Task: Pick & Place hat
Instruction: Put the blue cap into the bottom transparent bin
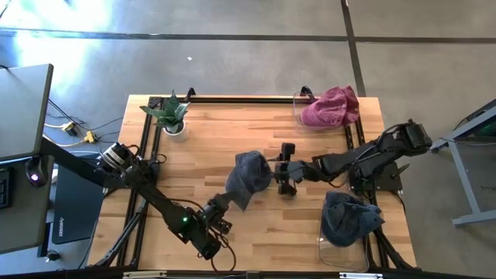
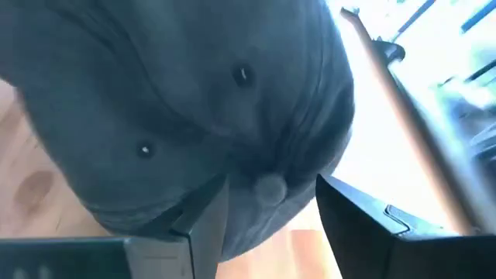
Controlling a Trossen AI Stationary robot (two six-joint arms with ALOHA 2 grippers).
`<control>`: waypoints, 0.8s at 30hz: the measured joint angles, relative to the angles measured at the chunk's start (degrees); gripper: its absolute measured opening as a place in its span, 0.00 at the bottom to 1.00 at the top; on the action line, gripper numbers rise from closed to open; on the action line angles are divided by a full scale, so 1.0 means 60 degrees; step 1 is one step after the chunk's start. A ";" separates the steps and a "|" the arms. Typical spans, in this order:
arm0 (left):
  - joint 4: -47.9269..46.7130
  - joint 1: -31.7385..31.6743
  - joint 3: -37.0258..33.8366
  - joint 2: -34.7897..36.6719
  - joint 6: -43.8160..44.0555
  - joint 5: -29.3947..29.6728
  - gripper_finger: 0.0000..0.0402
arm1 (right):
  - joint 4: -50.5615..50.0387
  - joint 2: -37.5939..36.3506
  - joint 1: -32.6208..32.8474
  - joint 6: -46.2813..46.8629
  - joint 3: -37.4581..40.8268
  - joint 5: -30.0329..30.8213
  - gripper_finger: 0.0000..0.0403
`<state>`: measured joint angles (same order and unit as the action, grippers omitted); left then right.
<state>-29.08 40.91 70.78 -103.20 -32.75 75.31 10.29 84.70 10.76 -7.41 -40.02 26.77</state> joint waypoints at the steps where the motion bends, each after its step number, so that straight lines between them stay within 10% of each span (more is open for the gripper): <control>1: 0.0003 0.0000 0.0000 0.0000 0.0000 -0.0003 0.01 | -0.0008 0.0076 -0.0175 0.0263 0.0003 -0.0449 0.47; 12: 0.0095 0.0000 0.0000 0.0004 0.0004 -0.0040 0.01 | 0.1104 0.1112 -0.1382 0.1193 0.0005 -0.2929 0.38; 20: 0.0088 0.0000 0.0000 0.0004 0.0024 -0.0062 0.01 | 0.1224 0.1252 -0.1419 0.0802 0.0004 -0.2358 0.06; 24: -0.0185 0.0076 0.0004 0.0007 0.0412 -0.0265 0.01 | 0.0155 0.0426 -0.1343 0.0878 0.0006 -0.2309 0.08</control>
<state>-30.19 41.36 70.81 -103.15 -30.28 73.72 11.22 87.26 2.70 -2.14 -39.99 12.92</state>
